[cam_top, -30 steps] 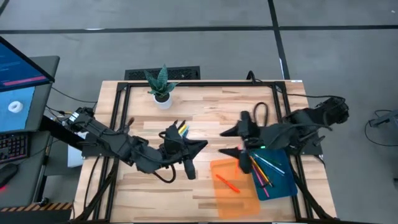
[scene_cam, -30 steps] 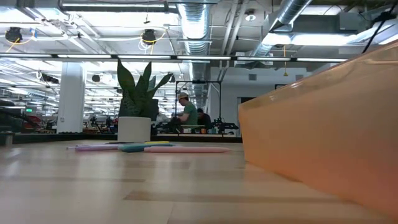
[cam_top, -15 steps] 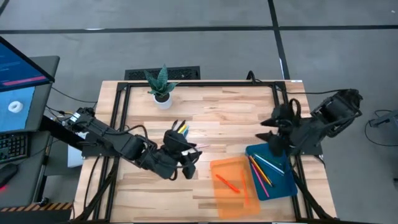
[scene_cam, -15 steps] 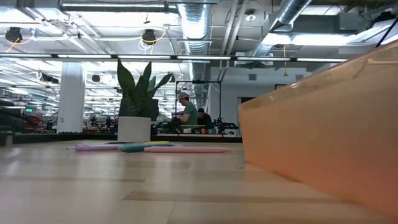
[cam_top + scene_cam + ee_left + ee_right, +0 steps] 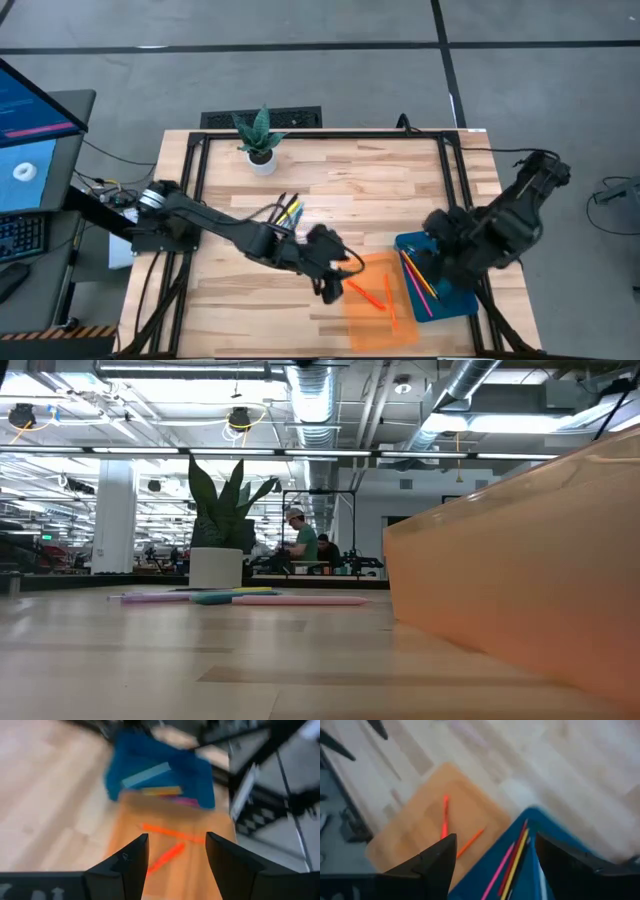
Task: Sort pens & pencils
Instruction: Put the orange pencil into the blue bin
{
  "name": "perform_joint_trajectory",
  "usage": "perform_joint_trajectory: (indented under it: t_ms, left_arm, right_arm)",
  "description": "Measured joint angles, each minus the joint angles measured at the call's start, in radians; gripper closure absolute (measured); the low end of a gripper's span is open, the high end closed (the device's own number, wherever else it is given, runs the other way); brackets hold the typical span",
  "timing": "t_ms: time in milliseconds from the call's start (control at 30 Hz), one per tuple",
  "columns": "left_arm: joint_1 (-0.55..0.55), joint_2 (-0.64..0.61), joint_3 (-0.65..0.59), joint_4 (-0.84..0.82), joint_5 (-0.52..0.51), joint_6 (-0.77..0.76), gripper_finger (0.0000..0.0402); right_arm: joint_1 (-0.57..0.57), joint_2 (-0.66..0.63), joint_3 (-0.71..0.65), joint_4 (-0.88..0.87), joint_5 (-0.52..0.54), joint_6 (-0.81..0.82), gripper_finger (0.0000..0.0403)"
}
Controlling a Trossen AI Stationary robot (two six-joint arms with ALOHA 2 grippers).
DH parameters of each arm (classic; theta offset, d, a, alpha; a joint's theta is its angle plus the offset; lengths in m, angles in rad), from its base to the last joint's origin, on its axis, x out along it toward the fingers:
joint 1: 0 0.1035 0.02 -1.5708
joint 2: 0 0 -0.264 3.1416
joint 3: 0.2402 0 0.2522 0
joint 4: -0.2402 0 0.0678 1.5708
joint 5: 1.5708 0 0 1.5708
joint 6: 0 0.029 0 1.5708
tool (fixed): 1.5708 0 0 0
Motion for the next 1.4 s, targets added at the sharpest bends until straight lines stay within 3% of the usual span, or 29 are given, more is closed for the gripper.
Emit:
perform_joint_trajectory:
  t_ms: [167,333,767,1400]
  left_arm:
    - [0.014,0.039,-0.001,0.051,0.088,-0.047,0.0216]
    - [0.006,-0.016,0.0,0.012,0.14,-0.081,0.0216]
    - [-0.072,-0.194,0.001,-0.058,0.001,-0.056,0.0216]
    - [-0.095,-0.201,0.0,-0.203,0.008,-0.027,0.0216]
  right_arm:
    - [-0.012,0.058,-0.092,0.09,-0.088,0.095,0.0113]
    - [-0.065,0.199,-0.122,0.197,-0.19,0.103,0.0113]
    - [-0.147,0.507,-0.124,0.34,-0.386,0.152,0.0113]
    - [-0.209,0.644,-0.124,0.476,-0.512,0.191,0.0113]
